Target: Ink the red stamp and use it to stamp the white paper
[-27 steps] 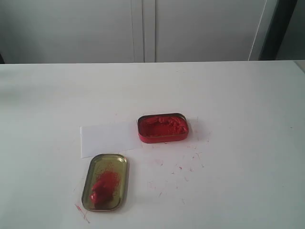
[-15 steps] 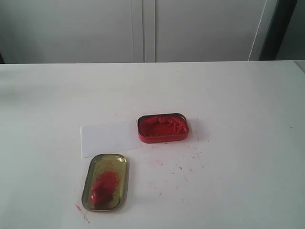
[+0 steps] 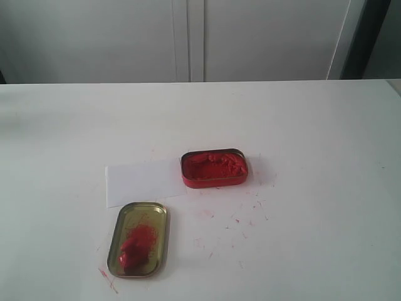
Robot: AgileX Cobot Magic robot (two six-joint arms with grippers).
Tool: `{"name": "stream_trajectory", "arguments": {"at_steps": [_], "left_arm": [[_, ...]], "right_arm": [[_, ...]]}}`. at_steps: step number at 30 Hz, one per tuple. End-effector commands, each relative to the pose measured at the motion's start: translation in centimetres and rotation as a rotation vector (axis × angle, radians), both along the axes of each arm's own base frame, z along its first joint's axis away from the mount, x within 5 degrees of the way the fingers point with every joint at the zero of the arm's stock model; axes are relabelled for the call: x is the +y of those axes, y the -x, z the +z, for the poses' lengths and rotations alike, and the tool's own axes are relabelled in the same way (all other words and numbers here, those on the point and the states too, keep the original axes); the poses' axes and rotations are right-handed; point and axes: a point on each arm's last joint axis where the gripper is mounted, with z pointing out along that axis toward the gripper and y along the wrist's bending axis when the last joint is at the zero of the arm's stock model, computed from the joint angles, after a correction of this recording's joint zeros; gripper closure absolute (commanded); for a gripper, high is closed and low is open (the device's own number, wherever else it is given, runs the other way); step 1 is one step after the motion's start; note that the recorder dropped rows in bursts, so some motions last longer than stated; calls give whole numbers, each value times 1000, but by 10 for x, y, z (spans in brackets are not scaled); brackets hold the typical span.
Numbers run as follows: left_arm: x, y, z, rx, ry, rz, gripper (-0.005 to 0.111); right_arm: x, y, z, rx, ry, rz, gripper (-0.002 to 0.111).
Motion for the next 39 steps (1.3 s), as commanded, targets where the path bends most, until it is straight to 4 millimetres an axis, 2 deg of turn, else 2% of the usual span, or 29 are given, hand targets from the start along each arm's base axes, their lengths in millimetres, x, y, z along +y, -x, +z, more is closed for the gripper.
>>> {"name": "stream_trajectory", "arguments": {"at_steps": [1,6,16,31,39], "left_arm": [[0,0,0,-5,1,5,107],[1,-1,4,-59,-2,9,107],[2,-4,29,-336,-24,26,107],[3,-4,34,-384,-28,29,107],[3,-2,44,-496,-33,36,107]], "right_arm": [[0,0,0,-17,-1,-1,108],[0,0,0,-17,-1,-1,108],[0,0,0,-17,-1,-1,108],[0,0,0,-17,-1,-1,108],[0,0,0,-17,-1,-1,108]]}}
